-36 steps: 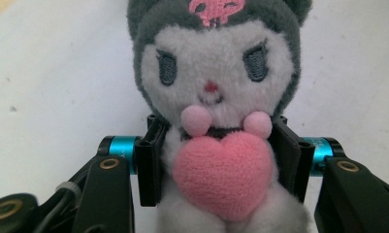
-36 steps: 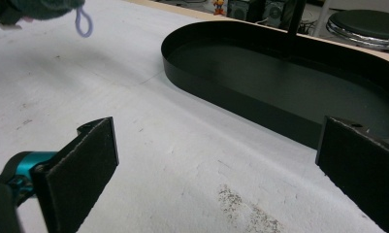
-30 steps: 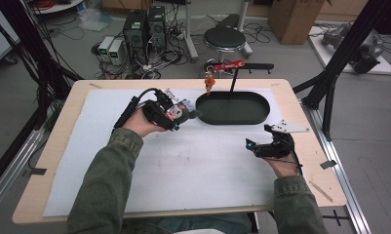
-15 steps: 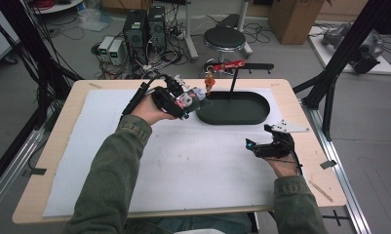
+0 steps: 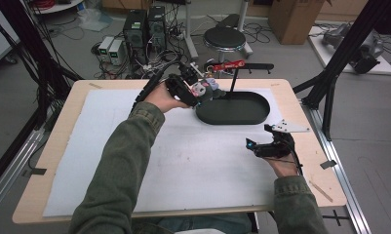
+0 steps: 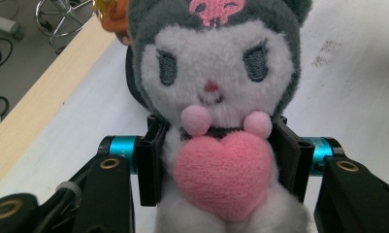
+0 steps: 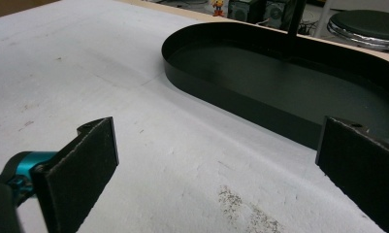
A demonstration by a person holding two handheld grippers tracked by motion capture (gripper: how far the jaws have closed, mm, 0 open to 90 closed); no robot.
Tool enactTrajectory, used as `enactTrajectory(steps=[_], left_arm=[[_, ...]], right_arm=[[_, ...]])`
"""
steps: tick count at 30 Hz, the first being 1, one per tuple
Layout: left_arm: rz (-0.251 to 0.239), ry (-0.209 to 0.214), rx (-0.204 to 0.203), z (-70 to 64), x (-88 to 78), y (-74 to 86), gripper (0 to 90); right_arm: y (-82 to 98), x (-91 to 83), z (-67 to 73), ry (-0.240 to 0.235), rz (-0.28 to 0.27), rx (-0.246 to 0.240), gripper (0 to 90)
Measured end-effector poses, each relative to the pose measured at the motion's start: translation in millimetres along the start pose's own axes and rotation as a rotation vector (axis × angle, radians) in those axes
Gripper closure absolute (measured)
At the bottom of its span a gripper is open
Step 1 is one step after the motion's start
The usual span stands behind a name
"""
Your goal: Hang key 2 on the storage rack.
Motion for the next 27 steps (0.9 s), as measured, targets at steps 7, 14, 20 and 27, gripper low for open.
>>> enactTrajectory(steps=[7,14,20,27], left_arm=[[-0.006,-0.004,-0.033,6.1,12.9,-20.6,47.8],[-0.009,-0.003,-0.057,11.0,25.0,-45.9,47.9],[-0.013,-0.013,-0.067,14.0,30.4,-71.9,48.0],[-0.001,-0.001,-0.103,19.9,43.1,-84.4,48.0]], right_arm=[[-0.1,0.4,0.4,-0.002,-0.001,0.0,0.5],[0.4,0.4,-0.4,0.004,0.003,-0.005,0.5],[0.6,-0.1,-0.2,0.006,0.006,0.001,0.5],[0.4,0.2,-1.5,0.004,0.002,0.001,0.5]])
Point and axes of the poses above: each handheld gripper's, and its own axes: x roughly forward along the jaws, y roughly out of its underside, z roughly to its left, the point moved 7 cm from there along x, roughly forward along the jaws, and after that the axes turned 3 degrees about -y, right-handed, at the moved point
